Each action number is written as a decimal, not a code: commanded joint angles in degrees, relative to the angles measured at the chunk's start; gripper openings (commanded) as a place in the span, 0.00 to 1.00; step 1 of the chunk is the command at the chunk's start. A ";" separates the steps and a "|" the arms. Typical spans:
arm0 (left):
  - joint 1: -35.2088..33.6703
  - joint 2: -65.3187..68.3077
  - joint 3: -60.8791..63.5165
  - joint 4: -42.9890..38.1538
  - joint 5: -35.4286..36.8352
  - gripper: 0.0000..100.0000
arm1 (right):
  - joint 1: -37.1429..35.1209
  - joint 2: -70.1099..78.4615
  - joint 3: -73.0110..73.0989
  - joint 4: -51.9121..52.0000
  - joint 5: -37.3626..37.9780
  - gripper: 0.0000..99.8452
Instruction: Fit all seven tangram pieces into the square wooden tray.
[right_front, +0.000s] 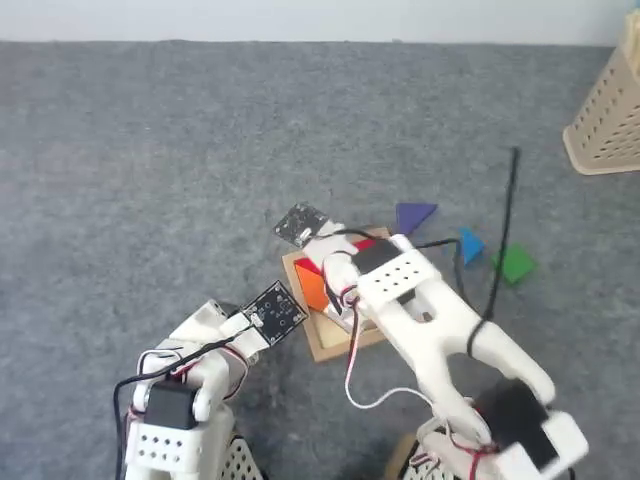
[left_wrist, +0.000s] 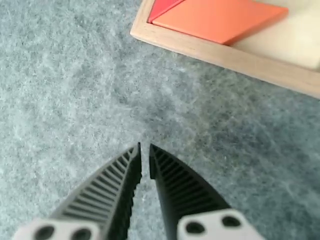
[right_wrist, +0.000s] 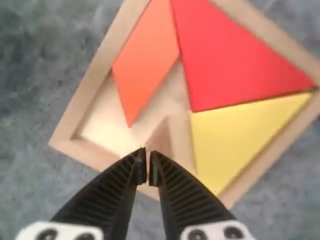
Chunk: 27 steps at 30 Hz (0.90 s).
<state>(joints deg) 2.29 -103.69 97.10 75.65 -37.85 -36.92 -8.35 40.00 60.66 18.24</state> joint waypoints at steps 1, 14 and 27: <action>-0.09 -0.97 -0.57 0.26 -0.62 0.03 | -0.84 1.19 -4.04 -1.89 -1.76 0.07; -0.09 -0.97 -0.57 0.26 -0.62 0.03 | -0.57 2.59 -4.04 -4.70 -2.11 0.13; -0.09 -0.97 -0.57 0.26 -0.62 0.03 | -0.57 3.47 -4.57 -4.97 -2.02 0.13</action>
<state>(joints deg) 2.37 -103.69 97.10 75.65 -37.85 -37.27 -5.19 38.24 56.70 16.75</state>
